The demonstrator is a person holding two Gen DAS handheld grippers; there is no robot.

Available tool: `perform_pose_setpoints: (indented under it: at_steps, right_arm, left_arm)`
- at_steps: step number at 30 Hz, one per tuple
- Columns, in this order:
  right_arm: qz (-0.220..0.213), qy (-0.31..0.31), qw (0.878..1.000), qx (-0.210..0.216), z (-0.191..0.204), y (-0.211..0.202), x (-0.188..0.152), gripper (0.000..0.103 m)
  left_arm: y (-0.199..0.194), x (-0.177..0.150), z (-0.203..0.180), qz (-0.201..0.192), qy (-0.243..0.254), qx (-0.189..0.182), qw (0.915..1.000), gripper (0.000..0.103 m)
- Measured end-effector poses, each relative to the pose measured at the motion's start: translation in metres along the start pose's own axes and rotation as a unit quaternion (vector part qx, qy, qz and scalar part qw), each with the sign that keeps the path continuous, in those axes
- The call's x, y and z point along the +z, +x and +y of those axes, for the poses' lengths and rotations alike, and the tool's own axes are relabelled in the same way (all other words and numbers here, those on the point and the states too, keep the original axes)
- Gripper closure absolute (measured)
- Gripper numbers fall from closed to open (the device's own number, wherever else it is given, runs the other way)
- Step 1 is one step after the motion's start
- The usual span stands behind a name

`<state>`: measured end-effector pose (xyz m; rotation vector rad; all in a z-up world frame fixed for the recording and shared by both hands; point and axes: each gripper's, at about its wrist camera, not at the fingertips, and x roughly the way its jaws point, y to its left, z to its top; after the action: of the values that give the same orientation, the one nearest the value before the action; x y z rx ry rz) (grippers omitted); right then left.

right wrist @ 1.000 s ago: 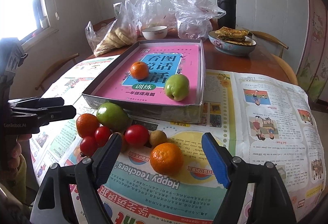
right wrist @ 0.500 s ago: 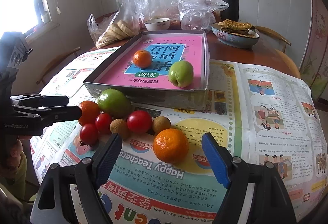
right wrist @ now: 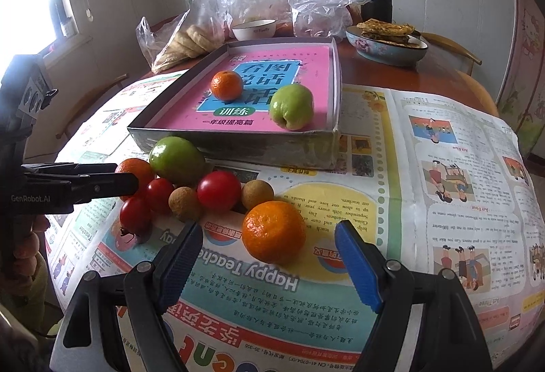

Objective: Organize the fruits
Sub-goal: 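Grasp a tangerine with the right tool while the left tool grasps another tangerine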

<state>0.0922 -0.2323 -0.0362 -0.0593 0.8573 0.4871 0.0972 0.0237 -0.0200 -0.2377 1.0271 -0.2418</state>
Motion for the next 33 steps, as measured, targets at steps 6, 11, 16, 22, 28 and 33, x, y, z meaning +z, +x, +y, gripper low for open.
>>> perform_pose_setpoints:
  at_steps: [6, 11, 16, 22, 28, 33]
  right_arm:
    - [0.003, -0.006, 1.0, -0.003, 0.0, 0.005, -0.001, 0.036]
    - [0.003, -0.011, 1.0, -0.006, -0.001, 0.008, -0.002, 0.05]
    - [0.001, -0.011, 1.0, -0.008, -0.003, 0.011, -0.002, 0.056]
    - [-0.001, -0.01, 1.0, -0.006, -0.003, 0.012, -0.001, 0.06]
    - [-0.002, -0.011, 1.0, -0.002, -0.002, 0.012, -0.001, 0.064]
    - [-0.002, -0.01, 1.0, -0.001, -0.002, 0.012, -0.001, 0.064]
  left_arm:
    - [0.005, 0.0, 0.001, 0.006, -0.004, -0.007, 0.9999, 0.038]
    - [0.01, 0.0, 0.001, 0.008, -0.005, -0.007, 0.9999, 0.038]
    - [0.012, 0.002, 0.001, 0.005, -0.004, -0.008, 0.9999, 0.039]
    - [0.012, 0.003, 0.003, 0.002, -0.004, -0.014, 0.9999, 0.039]
    - [0.012, 0.003, 0.005, 0.004, -0.005, -0.034, 0.9994, 0.047]
    - [0.012, 0.003, 0.006, 0.004, -0.004, -0.042, 0.9991, 0.052]
